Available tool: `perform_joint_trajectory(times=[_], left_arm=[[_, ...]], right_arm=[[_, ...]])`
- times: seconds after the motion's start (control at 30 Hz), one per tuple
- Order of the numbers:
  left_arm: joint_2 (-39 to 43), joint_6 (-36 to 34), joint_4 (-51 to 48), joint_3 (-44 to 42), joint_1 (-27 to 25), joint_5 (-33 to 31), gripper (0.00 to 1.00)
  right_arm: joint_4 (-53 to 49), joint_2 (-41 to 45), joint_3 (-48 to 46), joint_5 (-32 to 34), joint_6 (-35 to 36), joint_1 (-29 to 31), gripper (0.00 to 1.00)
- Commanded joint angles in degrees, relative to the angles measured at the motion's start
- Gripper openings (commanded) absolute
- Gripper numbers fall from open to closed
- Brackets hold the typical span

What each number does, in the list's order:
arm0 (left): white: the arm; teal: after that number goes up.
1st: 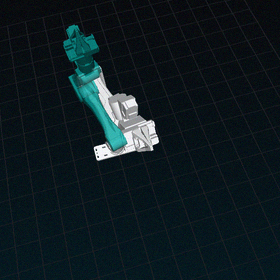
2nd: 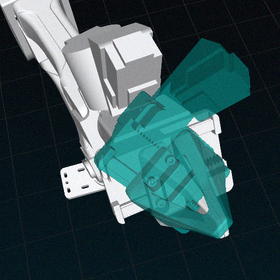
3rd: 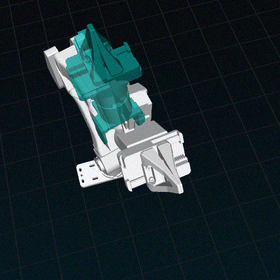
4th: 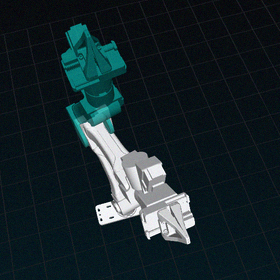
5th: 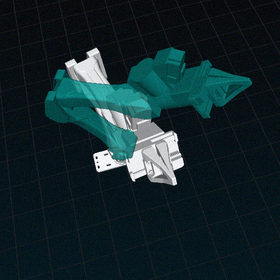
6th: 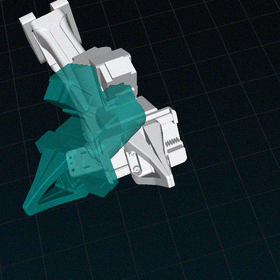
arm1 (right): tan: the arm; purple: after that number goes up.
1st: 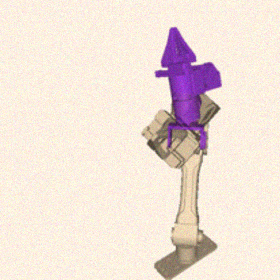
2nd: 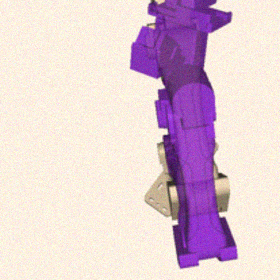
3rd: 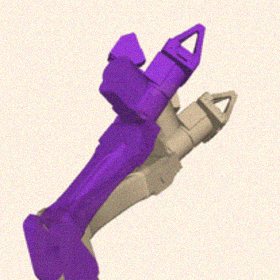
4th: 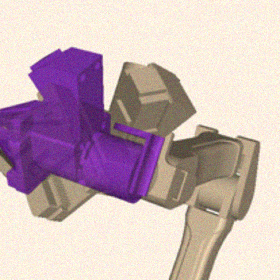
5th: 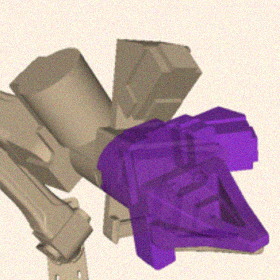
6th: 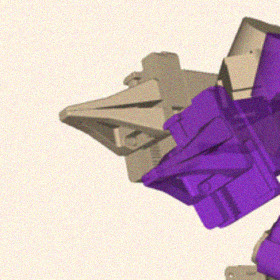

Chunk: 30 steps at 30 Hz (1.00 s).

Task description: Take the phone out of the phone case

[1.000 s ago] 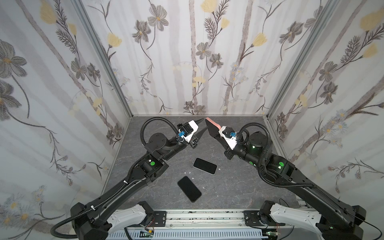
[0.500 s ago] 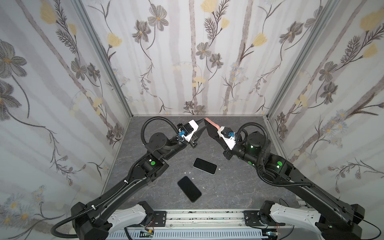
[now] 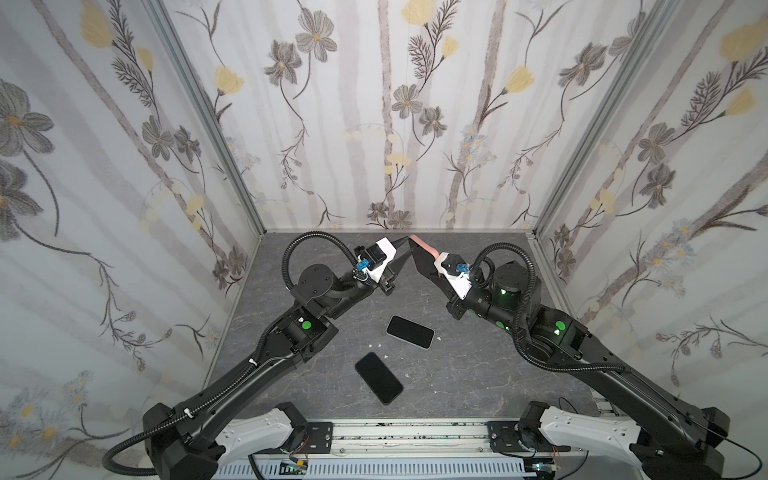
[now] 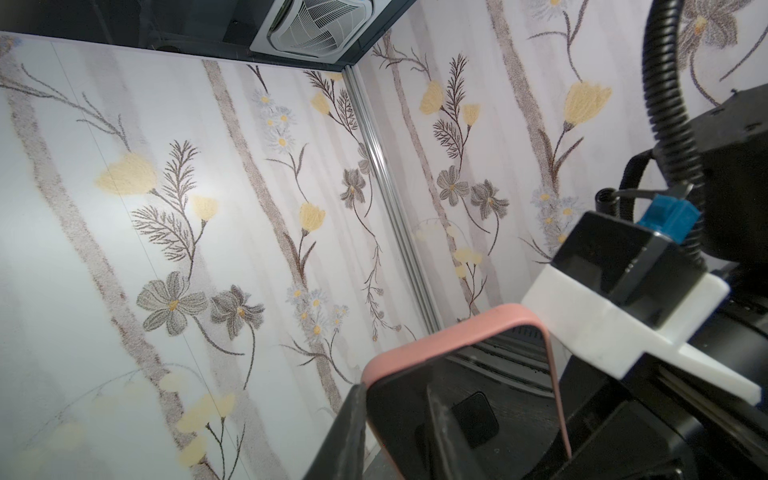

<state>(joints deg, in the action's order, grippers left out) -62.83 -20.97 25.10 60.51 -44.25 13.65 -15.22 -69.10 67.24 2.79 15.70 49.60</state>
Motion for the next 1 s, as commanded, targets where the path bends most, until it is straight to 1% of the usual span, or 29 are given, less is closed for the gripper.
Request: perform_joint_trajectory(times=[0.0,0.2,0.4,0.73,0.97], left_arm=[[-0.58,0.40,-1.90,1.06,0.01,7.62,0.26],[-1.32,0.84,-4.24,2.20,0.61,11.27,0.25],[-1.51,1.68,-5.17,2.33,1.14,13.28,0.29],[-1.32,3.46,-5.57,2.45,2.14,16.61,0.29],[-1.60,5.28,-6.20,2.91,3.59,22.47,0.30]], right_arm=[[1.17,-0.75,0.91,-7.88,3.54,0.41,0.00],[0.68,-0.65,0.96,-9.77,3.81,0.41,0.00],[-0.13,-0.25,1.04,-11.77,4.24,0.39,0.00],[-0.16,0.19,0.96,-13.83,4.25,0.41,0.00],[-0.16,0.89,1.04,-15.85,4.31,0.32,0.00]])
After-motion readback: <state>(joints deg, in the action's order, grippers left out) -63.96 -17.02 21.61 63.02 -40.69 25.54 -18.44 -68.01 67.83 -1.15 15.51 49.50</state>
